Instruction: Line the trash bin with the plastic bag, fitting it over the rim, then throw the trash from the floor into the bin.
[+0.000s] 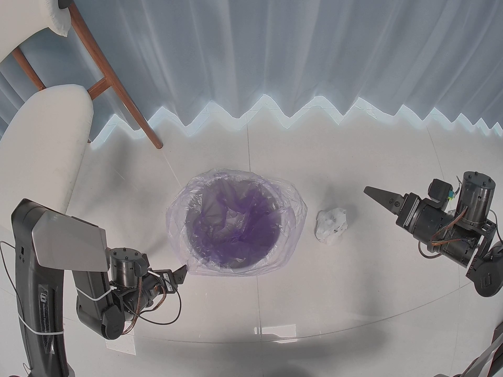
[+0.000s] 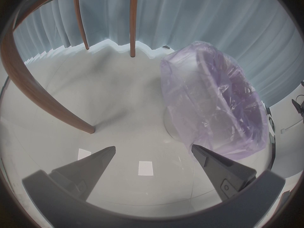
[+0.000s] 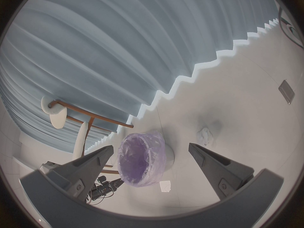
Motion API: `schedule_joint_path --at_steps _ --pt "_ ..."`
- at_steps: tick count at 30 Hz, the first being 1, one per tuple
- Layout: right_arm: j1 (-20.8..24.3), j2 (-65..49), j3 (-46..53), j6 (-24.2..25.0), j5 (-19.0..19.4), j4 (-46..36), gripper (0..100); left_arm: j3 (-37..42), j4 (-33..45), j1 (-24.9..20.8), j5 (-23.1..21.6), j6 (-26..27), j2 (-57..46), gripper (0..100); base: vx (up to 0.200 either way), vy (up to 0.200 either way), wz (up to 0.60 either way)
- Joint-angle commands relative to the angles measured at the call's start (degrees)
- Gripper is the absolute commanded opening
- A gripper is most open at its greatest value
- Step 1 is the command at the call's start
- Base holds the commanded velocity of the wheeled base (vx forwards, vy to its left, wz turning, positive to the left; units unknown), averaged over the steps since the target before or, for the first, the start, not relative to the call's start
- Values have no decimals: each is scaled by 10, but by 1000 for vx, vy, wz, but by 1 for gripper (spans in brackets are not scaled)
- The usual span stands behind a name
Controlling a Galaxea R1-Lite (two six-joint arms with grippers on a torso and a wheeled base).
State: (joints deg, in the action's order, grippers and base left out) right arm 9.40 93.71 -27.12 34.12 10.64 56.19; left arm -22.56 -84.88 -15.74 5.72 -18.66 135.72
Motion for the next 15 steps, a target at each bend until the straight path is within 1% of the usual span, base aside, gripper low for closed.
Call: schedule_joint_path --at_steps 1,5,10,11,12,15 --pt "4 13 13 -2 1 -6 100 -10 1 0 2 0 21 100 0 0 0" --pt "13 77 10 -9 0 4 100 -10 0 -3 2 1 23 100 0 0 0" --pt "32 163 -43 -10 -1 9 100 -9 -1 -3 2 1 15 100 0 0 0" --pt "32 163 -43 -10 -1 9 100 -9 -1 -3 2 1 15 100 0 0 0" --pt "44 190 -65 -11 -3 9 100 -9 -3 -3 1 1 7 100 0 0 0" --pt "63 216 -97 -13 -13 9 100 -5 -5 -8 -4 -2 -19 100 0 0 0"
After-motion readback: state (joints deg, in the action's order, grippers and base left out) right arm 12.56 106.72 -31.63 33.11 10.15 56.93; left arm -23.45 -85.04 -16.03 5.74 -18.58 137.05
